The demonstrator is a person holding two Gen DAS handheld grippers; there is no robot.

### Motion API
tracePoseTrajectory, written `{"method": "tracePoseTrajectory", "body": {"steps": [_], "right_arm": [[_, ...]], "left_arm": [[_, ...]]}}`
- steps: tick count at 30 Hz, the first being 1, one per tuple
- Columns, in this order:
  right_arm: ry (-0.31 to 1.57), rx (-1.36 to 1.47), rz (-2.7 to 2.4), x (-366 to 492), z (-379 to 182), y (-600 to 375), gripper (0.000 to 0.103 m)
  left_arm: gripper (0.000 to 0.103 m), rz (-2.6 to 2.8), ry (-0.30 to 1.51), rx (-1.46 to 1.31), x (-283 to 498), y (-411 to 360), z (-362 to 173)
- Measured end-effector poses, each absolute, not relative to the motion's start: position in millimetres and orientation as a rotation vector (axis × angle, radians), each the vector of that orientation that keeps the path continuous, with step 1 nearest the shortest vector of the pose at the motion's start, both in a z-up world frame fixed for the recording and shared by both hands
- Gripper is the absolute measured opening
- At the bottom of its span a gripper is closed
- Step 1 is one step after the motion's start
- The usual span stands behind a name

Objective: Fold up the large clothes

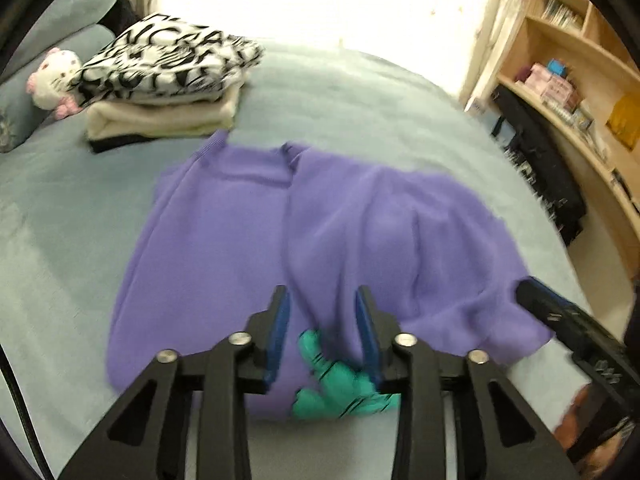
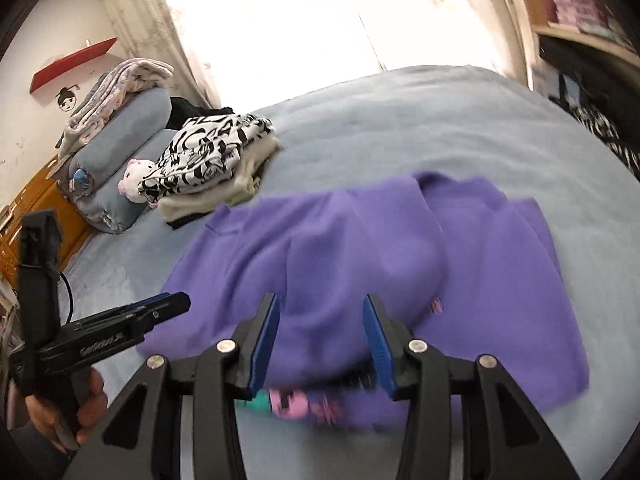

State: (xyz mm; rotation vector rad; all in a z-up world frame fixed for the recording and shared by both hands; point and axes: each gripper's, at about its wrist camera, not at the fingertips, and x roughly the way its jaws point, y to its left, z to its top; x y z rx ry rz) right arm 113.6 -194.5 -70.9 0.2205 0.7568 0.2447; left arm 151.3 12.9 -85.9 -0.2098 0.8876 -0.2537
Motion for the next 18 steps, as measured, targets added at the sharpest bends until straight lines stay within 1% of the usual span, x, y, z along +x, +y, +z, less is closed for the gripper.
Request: {"method": "tracePoseTrajectory", "body": {"steps": [2, 4, 9, 11, 13, 14, 16, 18], "right_arm": [[0.737, 0.216, 0.270, 131.2, -71.8, -186.9, 0.038], [0.742, 0.217, 0.292, 153.1, -76.6, -177.7, 0.033], [0.779, 0.231, 0.291, 191.4, -99.9, -172.4, 0.025], [0.820, 0.217, 0.234, 199.9, -116.1, -179.4, 0.014], [0.851, 0.193, 0.148, 199.5, -128.2, -193.3, 0.000], [0.864, 0.200, 0.131, 199.4, -133.1, -202.1, 0.000], [0.871, 0.326, 0.199, 192.9, -142.7, -229.2, 0.000], [0.871, 0.356, 0.199, 187.2, -143.5, -238.4, 0.000]], "left_arm": [[0.019, -0.268, 0.870, -0.212, 160.4, 20.6, -87.0], [0.015, -0.280, 0.858, -0.226, 175.2, 11.5, -91.2], [0.012, -0.313, 0.869, -0.282, 207.2, -6.2, -108.0], [0.011, -0.316, 0.894, -0.289, 215.8, -13.4, -119.9], [0.010, -0.293, 0.917, -0.252, 219.3, -18.7, -131.7], [0.010, -0.278, 0.930, -0.225, 220.5, -19.1, -138.3], [0.009, -0.282, 0.950, -0.199, 221.5, -18.9, -151.0], [0.009, -0.296, 0.932, -0.191, 218.8, -17.4, -155.7]]}}
